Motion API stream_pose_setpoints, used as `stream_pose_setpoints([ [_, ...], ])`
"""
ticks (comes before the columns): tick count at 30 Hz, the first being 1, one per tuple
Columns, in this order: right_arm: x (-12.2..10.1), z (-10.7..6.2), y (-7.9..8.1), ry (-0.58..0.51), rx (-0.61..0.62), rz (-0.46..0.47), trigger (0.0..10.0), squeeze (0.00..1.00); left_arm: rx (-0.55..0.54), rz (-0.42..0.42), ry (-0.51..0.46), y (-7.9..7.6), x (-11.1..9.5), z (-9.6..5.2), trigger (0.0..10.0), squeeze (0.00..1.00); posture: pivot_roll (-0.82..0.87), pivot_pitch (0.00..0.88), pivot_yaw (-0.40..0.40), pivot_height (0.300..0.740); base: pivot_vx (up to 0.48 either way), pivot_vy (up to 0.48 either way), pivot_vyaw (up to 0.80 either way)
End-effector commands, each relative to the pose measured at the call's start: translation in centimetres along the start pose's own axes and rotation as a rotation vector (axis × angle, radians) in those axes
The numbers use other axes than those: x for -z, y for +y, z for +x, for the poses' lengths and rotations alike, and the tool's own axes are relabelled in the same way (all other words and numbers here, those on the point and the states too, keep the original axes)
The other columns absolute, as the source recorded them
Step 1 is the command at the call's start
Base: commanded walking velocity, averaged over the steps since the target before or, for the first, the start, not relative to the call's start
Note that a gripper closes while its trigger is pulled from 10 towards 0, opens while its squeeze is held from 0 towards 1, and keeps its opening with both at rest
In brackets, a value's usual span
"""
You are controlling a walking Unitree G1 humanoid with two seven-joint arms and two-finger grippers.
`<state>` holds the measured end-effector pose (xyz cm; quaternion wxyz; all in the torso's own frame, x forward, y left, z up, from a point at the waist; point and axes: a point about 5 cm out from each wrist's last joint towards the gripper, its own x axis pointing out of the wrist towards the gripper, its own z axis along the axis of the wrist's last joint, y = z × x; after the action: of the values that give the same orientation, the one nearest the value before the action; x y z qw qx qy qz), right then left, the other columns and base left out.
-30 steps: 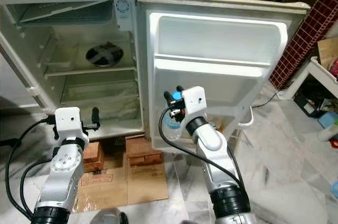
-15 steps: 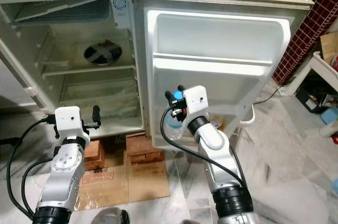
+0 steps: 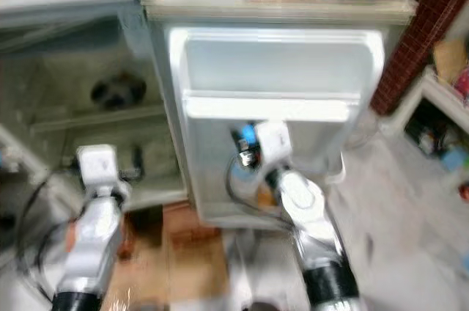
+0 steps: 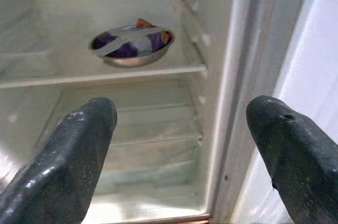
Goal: Restocking fridge
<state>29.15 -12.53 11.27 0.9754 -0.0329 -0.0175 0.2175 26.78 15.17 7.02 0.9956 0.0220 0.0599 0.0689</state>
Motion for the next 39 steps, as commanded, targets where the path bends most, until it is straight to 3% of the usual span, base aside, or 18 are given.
stream_pose_setpoints([
  [1,-1.4,0.7,1.1,-0.067,-0.046,-0.002,10.0,0.0,-0.038,0.014,0.002,1.5,0.1,-0.1,10.0,0.0,0.01,0.031,-0.018,0.74,0.0,0.0,0.0],
  [11,-1.8,0.8,1.4,-0.077,-0.077,0.017,10.0,0.0,-0.071,0.02,0.004,2.1,-0.2,-0.5,10.0,0.0,0.01,0.046,-0.023,0.74,0.0,0.0,0.0],
  [17,-1.2,0.3,2.1,-0.054,-0.123,0.033,10.0,0.0,-0.064,0.019,0.068,3.3,0.6,-2.5,10.0,0.0,0.03,0.066,-0.022,0.74,0.0,0.0,0.0],
  [21,-1.1,0.4,2.5,-0.054,-0.14,0.045,10.0,0.0,-0.08,0.029,0.083,3.8,0.9,-2.7,10.0,0.0,0.03,0.066,-0.021,0.71,0.0,0.0,0.0],
  [39,-1.1,0.2,2.8,-0.063,-0.167,0.055,10.0,0.0,-0.063,0.028,0.088,3.2,0.2,-2.4,10.0,0.0,0.03,0.066,-0.017,0.61,0.0,0.0,0.0],
])
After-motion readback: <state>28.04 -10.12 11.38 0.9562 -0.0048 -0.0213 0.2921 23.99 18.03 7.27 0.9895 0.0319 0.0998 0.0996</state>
